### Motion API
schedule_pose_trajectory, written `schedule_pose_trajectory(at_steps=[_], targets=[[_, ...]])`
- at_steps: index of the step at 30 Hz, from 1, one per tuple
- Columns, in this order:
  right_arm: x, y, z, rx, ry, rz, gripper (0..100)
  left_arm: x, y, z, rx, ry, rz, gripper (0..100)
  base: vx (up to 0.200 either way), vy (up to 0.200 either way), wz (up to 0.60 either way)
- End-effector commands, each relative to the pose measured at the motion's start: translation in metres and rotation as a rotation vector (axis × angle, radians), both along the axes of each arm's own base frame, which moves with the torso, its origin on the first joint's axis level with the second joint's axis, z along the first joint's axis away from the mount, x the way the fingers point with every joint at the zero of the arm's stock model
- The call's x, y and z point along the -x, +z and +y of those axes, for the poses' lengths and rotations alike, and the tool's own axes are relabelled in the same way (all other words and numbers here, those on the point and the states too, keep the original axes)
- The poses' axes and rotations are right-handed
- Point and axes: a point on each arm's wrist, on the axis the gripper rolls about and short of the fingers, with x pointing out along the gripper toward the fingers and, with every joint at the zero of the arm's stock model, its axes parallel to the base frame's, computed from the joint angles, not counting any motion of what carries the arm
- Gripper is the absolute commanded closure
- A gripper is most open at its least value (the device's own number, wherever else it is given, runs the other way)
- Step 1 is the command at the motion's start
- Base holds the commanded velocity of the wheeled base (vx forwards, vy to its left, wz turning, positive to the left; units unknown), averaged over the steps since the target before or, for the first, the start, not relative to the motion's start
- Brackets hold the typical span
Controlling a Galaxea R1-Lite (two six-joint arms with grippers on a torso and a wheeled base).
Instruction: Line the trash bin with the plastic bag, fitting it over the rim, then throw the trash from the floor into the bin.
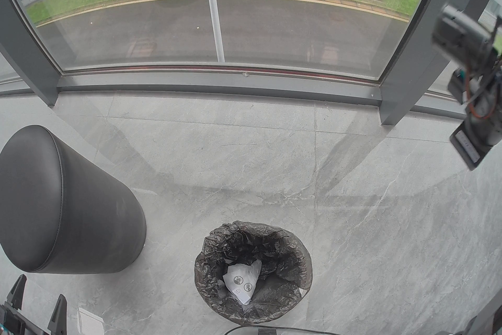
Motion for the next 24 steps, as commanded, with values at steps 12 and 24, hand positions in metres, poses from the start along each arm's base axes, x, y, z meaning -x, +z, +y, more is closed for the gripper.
schedule_pose_trajectory(at_steps=[12, 24], targets=[[0.162, 0.068, -0.115, -0.276, 0.011, -0.443, 100, 0.000, -0.004, 0.000, 0.000, -0.001, -0.002, 0, 0.000, 0.000, 0.00], [0.241, 0.071, -0.160, -0.453, -0.098, -0.854, 0, 0.000, -0.004, 0.000, 0.000, -0.001, -0.002, 0, 0.000, 0.000, 0.00]])
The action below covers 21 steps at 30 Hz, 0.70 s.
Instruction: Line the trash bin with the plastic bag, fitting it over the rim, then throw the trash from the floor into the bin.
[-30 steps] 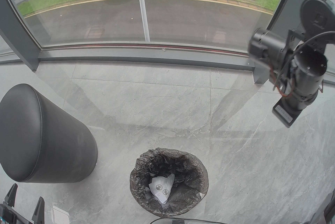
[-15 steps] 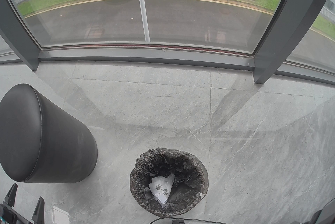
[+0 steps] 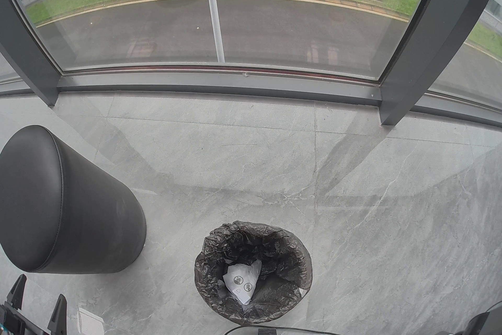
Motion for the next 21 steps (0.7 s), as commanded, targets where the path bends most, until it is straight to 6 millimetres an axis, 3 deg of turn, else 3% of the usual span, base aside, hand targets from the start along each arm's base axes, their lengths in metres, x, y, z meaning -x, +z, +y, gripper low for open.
schedule_pose_trajectory(at_steps=[1, 7, 13, 17, 21], targets=[[0.049, -0.018, -0.020, -0.099, -0.147, -0.197, 0, 0.000, -0.004, 0.000, 0.000, 0.001, -0.002, 0, 0.000, 0.000, 0.00], [0.069, -0.046, -0.018, -0.138, -0.240, -0.331, 0, 0.000, -0.004, 0.000, 0.000, 0.001, -0.002, 0, 0.000, 0.000, 0.00], [0.097, -0.092, -0.020, -0.126, -0.288, -0.341, 0, 0.000, -0.004, 0.000, 0.000, 0.001, -0.002, 0, 0.000, 0.000, 0.00], [0.123, -0.132, -0.010, -0.134, -0.393, -0.406, 0, 0.000, -0.004, 0.000, 0.000, -0.001, -0.002, 0, 0.000, 0.000, 0.00], [0.139, -0.151, -0.004, -0.146, -0.443, -0.484, 0, 0.000, -0.004, 0.000, 0.000, 0.001, -0.002, 0, 0.000, 0.000, 0.00]])
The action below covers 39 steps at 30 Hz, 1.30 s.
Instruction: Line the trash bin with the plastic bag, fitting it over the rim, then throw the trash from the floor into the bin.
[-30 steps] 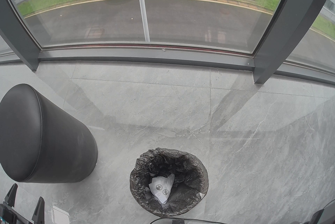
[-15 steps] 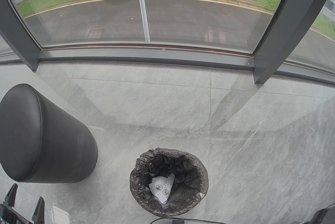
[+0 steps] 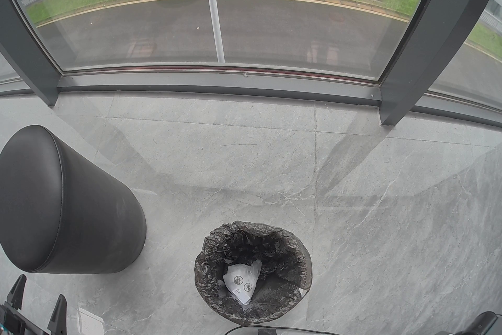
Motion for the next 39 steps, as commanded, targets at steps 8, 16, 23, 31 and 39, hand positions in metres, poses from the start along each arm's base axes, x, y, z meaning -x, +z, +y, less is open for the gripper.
schedule_pose_trajectory(at_steps=[8, 16, 23, 31, 39], targets=[[0.066, -0.083, 0.018, -0.021, -0.176, -0.229, 0, 0.000, -0.004, 0.000, 0.000, 0.001, -0.002, 0, 0.000, 0.000, 0.00], [0.059, -0.102, 0.022, -0.048, -0.156, -0.211, 0, 0.000, -0.004, 0.000, 0.000, 0.001, -0.002, 0, 0.000, 0.000, 0.00], [0.022, -0.123, 0.026, -0.085, 0.054, -0.119, 0, 0.000, -0.004, 0.000, 0.000, 0.000, -0.002, 0, 0.000, 0.000, 0.00], [-0.066, -0.188, 0.029, 0.023, 0.201, -0.155, 0, 0.000, -0.004, 0.000, 0.000, 0.001, -0.002, 0, 0.000, 0.000, 0.00], [-0.081, -0.217, 0.031, 0.062, 0.311, -0.122, 0, 0.000, -0.004, 0.000, 0.000, 0.001, -0.002, 0, 0.000, 0.000, 0.00]])
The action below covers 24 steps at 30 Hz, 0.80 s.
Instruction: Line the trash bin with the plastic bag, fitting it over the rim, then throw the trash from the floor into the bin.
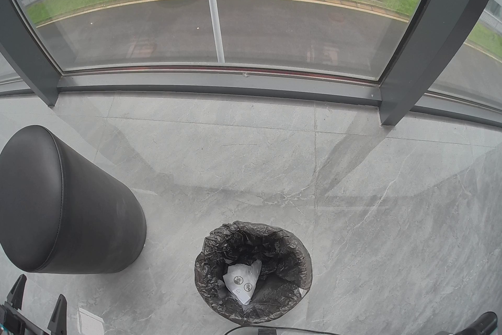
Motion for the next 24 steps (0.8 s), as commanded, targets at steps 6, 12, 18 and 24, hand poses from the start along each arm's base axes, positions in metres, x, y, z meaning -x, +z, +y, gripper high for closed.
schedule_pose_trajectory(at_steps=[6, 12, 18, 24], targets=[[-0.0228, -0.0463, 0.0030, 0.020, 0.134, 0.059, 0, 0.0002, -0.0044, 0.0000, 0.000, 0.000, -0.002, 0, 0.000, 0.000, 0.00], [-0.0231, -0.0484, 0.0043, 0.049, 0.194, 0.081, 0, 0.0002, -0.0044, 0.0000, 0.000, 0.000, -0.002, 0, 0.000, 0.000, 0.00], [-0.0233, -0.0518, 0.0058, 0.069, 0.255, 0.113, 0, 0.0002, -0.0044, 0.0000, 0.000, 0.001, -0.002, 0, 0.000, 0.000, 0.00], [-0.0233, -0.0518, 0.0058, 0.060, 0.255, 0.112, 0, 0.0002, -0.0044, 0.0000, 0.000, 0.000, -0.002, 0, 0.000, 0.000, 0.00]])
